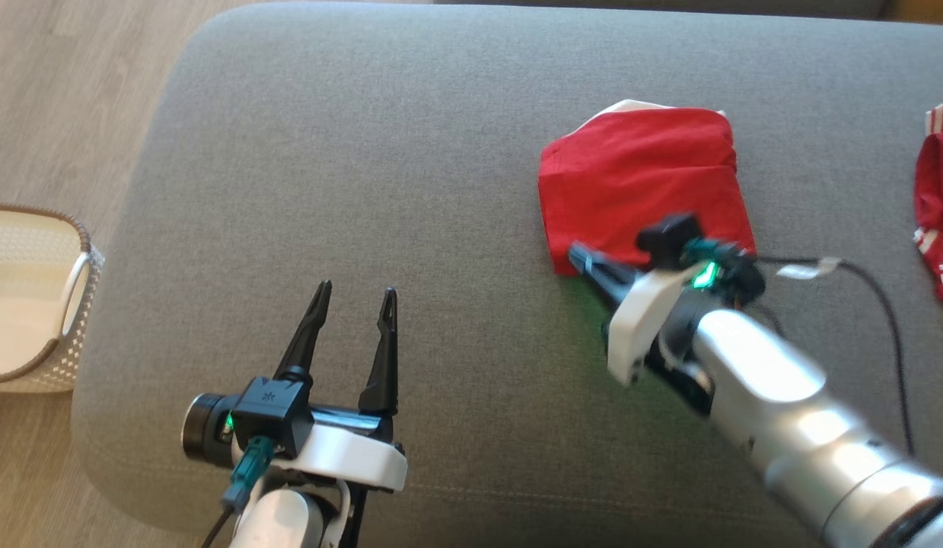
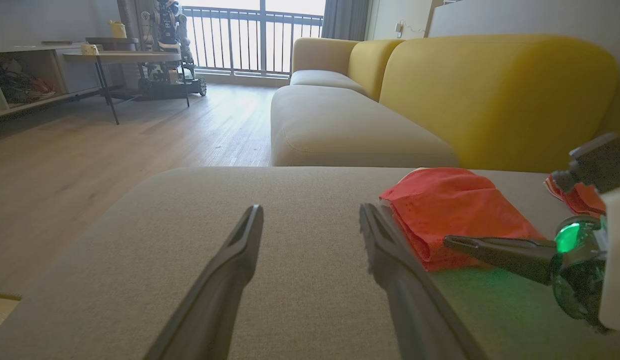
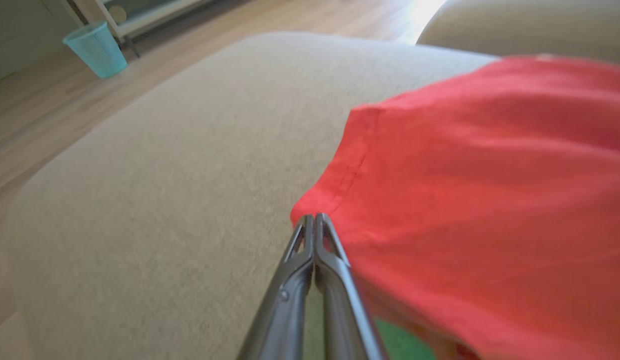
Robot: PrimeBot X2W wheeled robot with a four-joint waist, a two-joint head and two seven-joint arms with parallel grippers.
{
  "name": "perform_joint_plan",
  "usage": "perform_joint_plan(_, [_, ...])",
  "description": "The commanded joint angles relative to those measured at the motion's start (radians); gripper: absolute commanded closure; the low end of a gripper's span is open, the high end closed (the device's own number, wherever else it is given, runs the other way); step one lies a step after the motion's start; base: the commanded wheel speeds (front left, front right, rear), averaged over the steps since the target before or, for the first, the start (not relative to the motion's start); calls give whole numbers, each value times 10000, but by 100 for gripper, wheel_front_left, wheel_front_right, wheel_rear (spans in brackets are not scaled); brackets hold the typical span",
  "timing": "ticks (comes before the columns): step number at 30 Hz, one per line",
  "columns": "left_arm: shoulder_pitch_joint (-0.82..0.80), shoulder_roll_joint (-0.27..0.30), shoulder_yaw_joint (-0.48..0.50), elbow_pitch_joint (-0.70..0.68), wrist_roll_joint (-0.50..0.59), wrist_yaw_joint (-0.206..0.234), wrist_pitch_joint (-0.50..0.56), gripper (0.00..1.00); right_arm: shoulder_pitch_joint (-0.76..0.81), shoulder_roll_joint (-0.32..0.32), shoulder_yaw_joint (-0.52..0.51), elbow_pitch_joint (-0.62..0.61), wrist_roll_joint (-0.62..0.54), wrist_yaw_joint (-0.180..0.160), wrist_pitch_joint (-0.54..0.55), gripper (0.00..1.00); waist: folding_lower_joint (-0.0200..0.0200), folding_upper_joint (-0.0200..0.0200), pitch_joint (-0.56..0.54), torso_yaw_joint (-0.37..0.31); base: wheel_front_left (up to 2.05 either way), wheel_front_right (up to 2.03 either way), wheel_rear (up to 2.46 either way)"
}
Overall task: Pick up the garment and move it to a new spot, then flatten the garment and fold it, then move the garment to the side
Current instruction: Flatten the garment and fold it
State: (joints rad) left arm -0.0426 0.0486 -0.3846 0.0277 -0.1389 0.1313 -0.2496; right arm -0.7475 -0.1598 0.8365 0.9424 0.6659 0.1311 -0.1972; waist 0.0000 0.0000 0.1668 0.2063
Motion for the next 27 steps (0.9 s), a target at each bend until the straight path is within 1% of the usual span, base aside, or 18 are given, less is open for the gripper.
perform_joint_plan(1, [-147,16,262,-364,70,25,-122,0,-438,-106,-181,-343,-46,-4,-263,100,0,0,-22,-35,0,0,0])
perform_joint_plan(4, [-115,16,275,-376,93,17,-122,0,-791,-388,-940,-328,-695,-4,-586,100,0,0,-45,-44,0,0,0])
perform_joint_plan(5, [-117,16,261,-375,89,8,-122,0,-840,-413,-1345,-244,-938,-4,-620,100,0,0,-46,-19,0,0,0])
perform_joint_plan(7, [-146,16,208,-382,75,-10,-122,0,-855,-407,-2590,-451,-1522,-4,-636,100,0,0,-7,65,0,0,0])
perform_joint_plan(9, [-189,16,134,-388,52,-30,-122,0,-526,-208,-3923,-690,-2179,-4,-640,100,0,0,49,198,0,0,0])
perform_joint_plan(12, [-251,16,6,-376,-6,-47,-122,0,117,260,-5748,-1018,-3493,-4,-642,100,0,0,175,453,0,0,0])
perform_joint_plan(15, [-334,16,-116,-335,-43,-56,-122,0,692,664,-7043,-898,-4808,-4,-643,100,0,0,312,767,0,0,0])
perform_joint_plan(18, [-378,16,-158,-283,-80,-49,-122,0,987,905,-7764,-184,-5843,-4,-644,100,0,0,405,1012,0,0,0])
perform_joint_plan(22, [-347,16,-165,-219,-108,-34,-122,0,900,1051,-8332,832,-6514,-4,-644,100,0,0,373,1153,0,0,0])
perform_joint_plan(25, [-301,16,-165,-197,-120,-1,-122,0,749,1081,-8601,885,-6866,-4,-644,100,0,0,254,1154,0,0,0])
perform_joint_plan(27, [-246,16,-169,-202,-121,32,-122,0,687,1088,-8794,482,-7046,-4,-645,100,0,0,147,1115,0,0,0])
